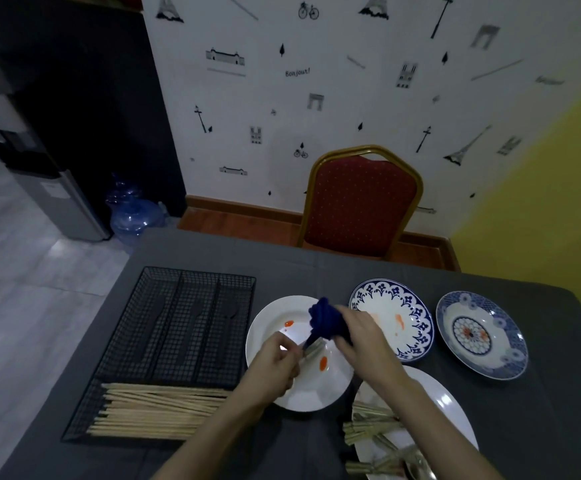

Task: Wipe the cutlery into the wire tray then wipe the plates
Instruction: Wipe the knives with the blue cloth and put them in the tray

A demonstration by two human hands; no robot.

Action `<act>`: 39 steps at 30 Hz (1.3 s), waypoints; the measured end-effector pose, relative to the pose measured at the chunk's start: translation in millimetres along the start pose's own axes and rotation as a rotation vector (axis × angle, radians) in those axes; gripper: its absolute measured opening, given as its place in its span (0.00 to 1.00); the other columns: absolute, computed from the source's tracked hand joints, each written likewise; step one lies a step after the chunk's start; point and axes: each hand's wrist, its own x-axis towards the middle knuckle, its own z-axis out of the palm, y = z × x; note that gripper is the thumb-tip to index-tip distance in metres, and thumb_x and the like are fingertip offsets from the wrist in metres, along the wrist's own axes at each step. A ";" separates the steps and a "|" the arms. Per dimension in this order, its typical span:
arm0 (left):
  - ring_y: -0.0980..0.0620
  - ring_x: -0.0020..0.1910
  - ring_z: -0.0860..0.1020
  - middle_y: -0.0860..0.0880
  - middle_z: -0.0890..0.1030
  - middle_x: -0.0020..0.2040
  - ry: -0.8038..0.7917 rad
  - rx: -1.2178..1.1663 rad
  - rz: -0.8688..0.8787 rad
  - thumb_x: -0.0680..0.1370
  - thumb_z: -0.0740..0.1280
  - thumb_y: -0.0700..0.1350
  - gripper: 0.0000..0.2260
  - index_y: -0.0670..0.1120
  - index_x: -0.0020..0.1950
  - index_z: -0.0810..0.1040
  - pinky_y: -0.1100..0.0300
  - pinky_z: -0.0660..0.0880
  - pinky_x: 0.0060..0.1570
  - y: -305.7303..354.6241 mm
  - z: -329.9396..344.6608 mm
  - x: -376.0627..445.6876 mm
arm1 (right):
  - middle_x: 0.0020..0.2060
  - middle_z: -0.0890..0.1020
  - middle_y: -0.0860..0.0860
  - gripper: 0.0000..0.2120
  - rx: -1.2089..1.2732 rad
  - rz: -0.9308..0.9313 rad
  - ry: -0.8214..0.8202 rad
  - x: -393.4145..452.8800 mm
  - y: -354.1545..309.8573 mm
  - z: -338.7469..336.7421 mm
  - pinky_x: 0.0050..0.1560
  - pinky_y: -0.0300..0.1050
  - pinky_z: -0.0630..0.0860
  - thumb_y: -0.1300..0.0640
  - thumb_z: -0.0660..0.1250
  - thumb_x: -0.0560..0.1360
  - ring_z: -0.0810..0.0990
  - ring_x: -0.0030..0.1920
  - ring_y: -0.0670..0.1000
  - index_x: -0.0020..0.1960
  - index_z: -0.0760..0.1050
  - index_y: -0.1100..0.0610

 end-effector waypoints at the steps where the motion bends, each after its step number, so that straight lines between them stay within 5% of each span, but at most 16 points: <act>1: 0.55 0.27 0.66 0.50 0.72 0.30 0.009 0.009 0.005 0.80 0.59 0.41 0.03 0.42 0.49 0.70 0.64 0.62 0.26 1.1 0.1 1.9 | 0.55 0.78 0.50 0.24 -0.003 0.021 0.012 -0.6 -2.3 0.4 0.55 0.42 0.70 0.61 0.68 0.72 0.73 0.55 0.50 0.66 0.68 0.54; 6: 0.56 0.23 0.67 0.52 0.72 0.26 0.033 0.084 0.035 0.81 0.57 0.38 0.09 0.38 0.50 0.76 0.64 0.63 0.24 5.8 -9.9 6.5 | 0.57 0.77 0.50 0.26 0.045 -0.115 -0.047 -17.8 -30.9 8.5 0.57 0.41 0.69 0.62 0.68 0.69 0.72 0.56 0.49 0.66 0.69 0.57; 10: 0.59 0.22 0.66 0.55 0.71 0.25 0.027 0.103 0.072 0.80 0.58 0.36 0.10 0.35 0.46 0.78 0.66 0.62 0.23 10.2 -8.8 -2.2 | 0.55 0.77 0.50 0.24 -0.009 0.075 0.103 -8.2 -14.1 4.8 0.54 0.47 0.73 0.65 0.70 0.69 0.73 0.54 0.49 0.63 0.70 0.56; 13: 0.57 0.25 0.70 0.52 0.74 0.29 0.037 0.204 0.129 0.80 0.57 0.38 0.10 0.39 0.46 0.78 0.65 0.66 0.26 14.7 -7.1 -0.3 | 0.56 0.77 0.50 0.24 0.007 -0.001 0.079 -17.2 -37.4 8.6 0.56 0.44 0.72 0.64 0.70 0.68 0.72 0.56 0.49 0.63 0.70 0.57; 15: 0.55 0.27 0.70 0.52 0.74 0.29 0.013 0.213 0.145 0.79 0.58 0.39 0.10 0.41 0.46 0.78 0.64 0.67 0.27 13.4 -10.1 -1.7 | 0.53 0.78 0.50 0.23 -0.017 -0.057 0.082 -20.4 -39.9 7.4 0.52 0.42 0.72 0.64 0.71 0.67 0.73 0.52 0.48 0.61 0.71 0.57; 19: 0.56 0.27 0.71 0.53 0.76 0.29 0.004 0.294 0.167 0.78 0.60 0.40 0.09 0.42 0.44 0.79 0.63 0.67 0.29 10.1 -13.0 -6.8 | 0.48 0.78 0.50 0.17 -0.107 0.130 0.111 -8.0 -16.6 -1.1 0.45 0.47 0.72 0.62 0.69 0.71 0.75 0.47 0.51 0.58 0.72 0.55; 22: 0.57 0.30 0.73 0.51 0.78 0.33 0.011 0.344 0.158 0.78 0.60 0.40 0.09 0.42 0.46 0.79 0.63 0.70 0.33 9.7 -12.9 -4.9 | 0.48 0.79 0.50 0.20 -0.133 -0.008 0.007 -16.7 -37.3 8.4 0.43 0.48 0.73 0.63 0.68 0.67 0.75 0.45 0.53 0.58 0.71 0.54; 24: 0.55 0.31 0.73 0.51 0.77 0.32 -0.006 0.307 0.137 0.78 0.60 0.40 0.08 0.43 0.44 0.78 0.60 0.70 0.34 7.3 -15.1 -6.2 | 0.47 0.78 0.50 0.21 -0.123 -0.088 -0.025 -22.2 -40.5 12.4 0.41 0.48 0.74 0.62 0.69 0.66 0.76 0.44 0.53 0.58 0.70 0.54; 28: 0.56 0.29 0.72 0.53 0.76 0.29 0.002 0.256 0.140 0.77 0.60 0.40 0.09 0.45 0.43 0.79 0.60 0.68 0.32 5.7 -16.8 -7.1 | 0.48 0.79 0.49 0.18 -0.096 0.081 0.084 -10.9 -26.4 8.0 0.44 0.46 0.73 0.60 0.70 0.70 0.75 0.46 0.51 0.58 0.71 0.54; 33: 0.56 0.28 0.71 0.53 0.76 0.30 -0.033 0.274 0.136 0.79 0.59 0.40 0.09 0.42 0.49 0.79 0.62 0.68 0.31 10.9 -23.5 -7.6 | 0.48 0.79 0.48 0.22 -0.074 -0.104 0.016 -19.6 -46.0 14.6 0.43 0.45 0.73 0.62 0.70 0.66 0.75 0.46 0.51 0.59 0.71 0.54; 39: 0.59 0.23 0.67 0.56 0.71 0.24 0.040 0.151 0.128 0.78 0.60 0.38 0.10 0.42 0.40 0.80 0.64 0.63 0.25 9.6 -28.3 -12.1 | 0.50 0.80 0.51 0.18 -0.213 0.029 0.042 10.5 -7.7 -0.4 0.47 0.45 0.73 0.60 0.71 0.70 0.77 0.49 0.52 0.59 0.73 0.57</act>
